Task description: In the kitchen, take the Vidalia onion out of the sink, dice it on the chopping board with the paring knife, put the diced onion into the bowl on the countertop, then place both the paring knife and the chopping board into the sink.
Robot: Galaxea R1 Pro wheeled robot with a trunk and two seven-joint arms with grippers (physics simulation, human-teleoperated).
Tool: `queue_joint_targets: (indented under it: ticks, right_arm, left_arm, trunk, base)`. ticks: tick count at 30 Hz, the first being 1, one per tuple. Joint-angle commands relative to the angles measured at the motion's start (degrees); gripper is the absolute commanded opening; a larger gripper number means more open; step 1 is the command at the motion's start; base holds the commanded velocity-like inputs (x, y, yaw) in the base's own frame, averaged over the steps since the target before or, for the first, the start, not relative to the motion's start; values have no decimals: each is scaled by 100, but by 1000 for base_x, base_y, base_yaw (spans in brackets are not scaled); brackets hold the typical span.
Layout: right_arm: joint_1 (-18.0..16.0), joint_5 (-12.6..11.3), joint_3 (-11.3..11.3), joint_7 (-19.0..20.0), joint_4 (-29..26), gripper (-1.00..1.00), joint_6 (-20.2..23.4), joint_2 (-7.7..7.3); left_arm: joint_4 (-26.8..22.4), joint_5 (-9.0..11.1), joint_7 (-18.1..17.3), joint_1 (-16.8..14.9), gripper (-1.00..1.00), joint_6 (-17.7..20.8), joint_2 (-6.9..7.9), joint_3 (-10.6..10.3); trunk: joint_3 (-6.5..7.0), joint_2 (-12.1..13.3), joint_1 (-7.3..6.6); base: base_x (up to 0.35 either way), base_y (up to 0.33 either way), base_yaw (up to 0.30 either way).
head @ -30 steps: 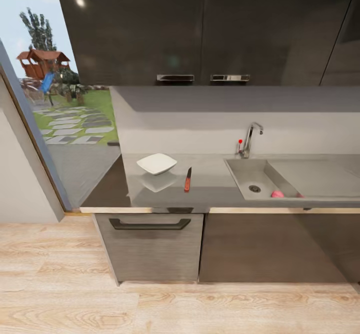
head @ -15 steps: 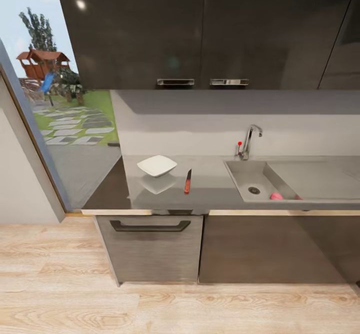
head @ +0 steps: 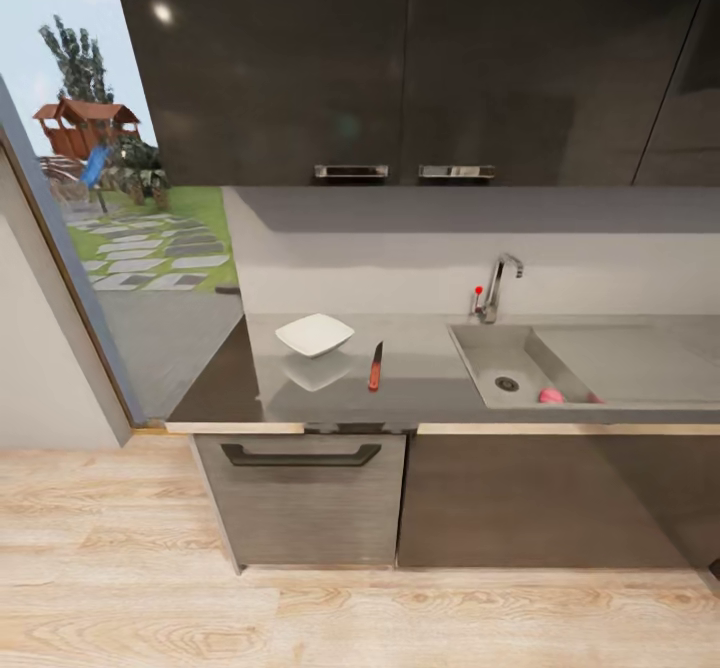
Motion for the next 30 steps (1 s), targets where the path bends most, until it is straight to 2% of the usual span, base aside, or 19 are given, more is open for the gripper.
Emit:
queue_joint_targets:
  ticks: [1,30]
  right_arm:
    - [-3,3,-2,-1,3,100,-17,1]
    - [-3,5,-2,-1,3,100,-17,1]
  left_arm:
    - [-9,-2,1,2,100,-7,0,6]
    - [-9,-2,2,2,100,-8,0,4]
  trunk:
    - [12,36,-21]
    - [533,1200,-658]
  base:
    - [0,0,0]
    - [0,0,0]
